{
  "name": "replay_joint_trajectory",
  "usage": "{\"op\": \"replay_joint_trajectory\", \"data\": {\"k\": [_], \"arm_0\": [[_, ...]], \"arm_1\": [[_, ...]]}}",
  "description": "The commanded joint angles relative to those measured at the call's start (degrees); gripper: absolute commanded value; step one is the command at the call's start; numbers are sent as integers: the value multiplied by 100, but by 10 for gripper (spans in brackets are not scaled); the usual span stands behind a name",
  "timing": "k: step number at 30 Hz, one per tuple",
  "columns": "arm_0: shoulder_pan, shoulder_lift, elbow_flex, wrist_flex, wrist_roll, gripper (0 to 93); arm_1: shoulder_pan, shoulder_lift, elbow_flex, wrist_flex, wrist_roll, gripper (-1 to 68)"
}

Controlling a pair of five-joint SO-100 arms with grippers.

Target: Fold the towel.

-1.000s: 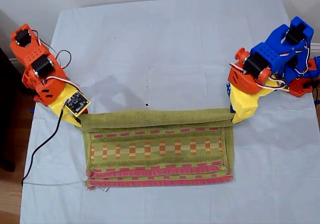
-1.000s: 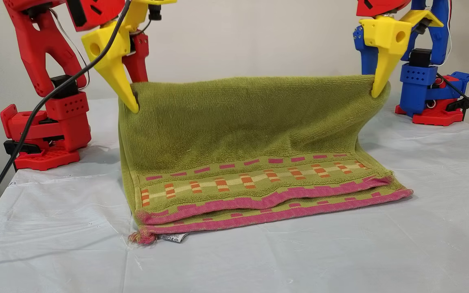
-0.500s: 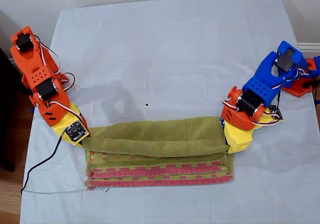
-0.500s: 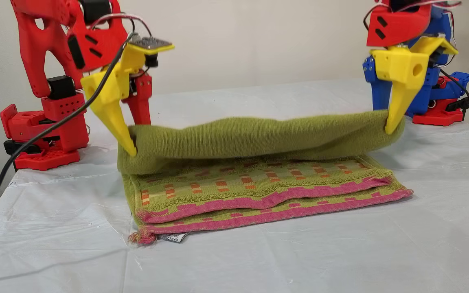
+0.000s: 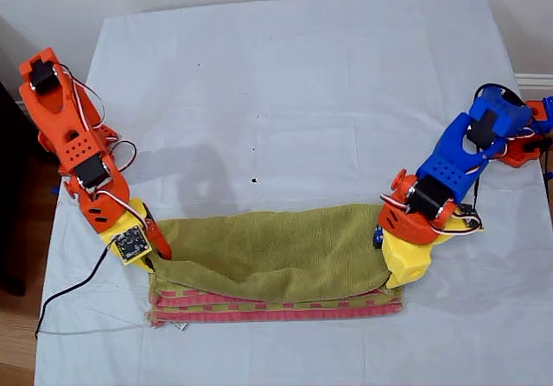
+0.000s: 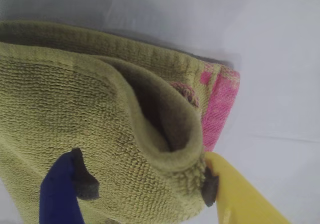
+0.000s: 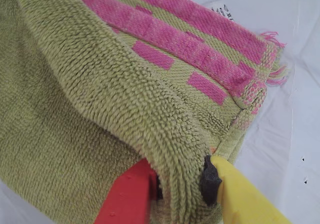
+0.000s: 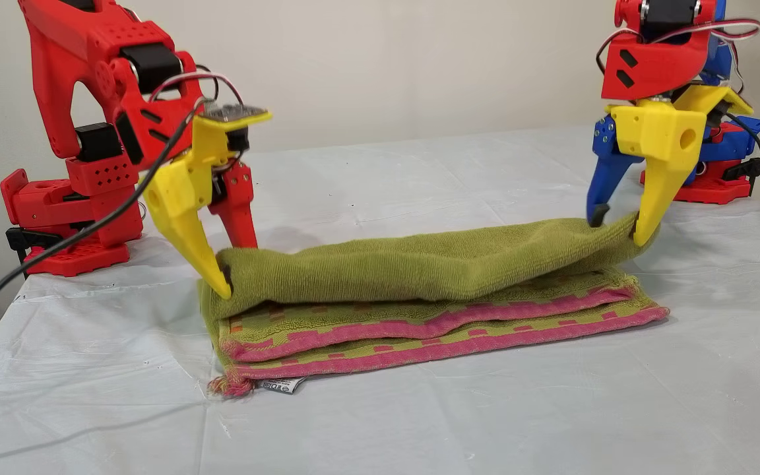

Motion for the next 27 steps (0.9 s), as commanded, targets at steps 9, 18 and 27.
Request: {"op": "replay_joint_trajectory", "data": {"k": [9,18,27], "arm_0": [[-88,-141,-448,-747,53,542],[-457,589,0,-1266,272,492],[-677,589,-105,-2127,580,486]], "arm_1": [[9,923,70,-18,35,427],[-132,4421,4456,-9,721,416],[-246,5432,5467,-9,905,410]]}}
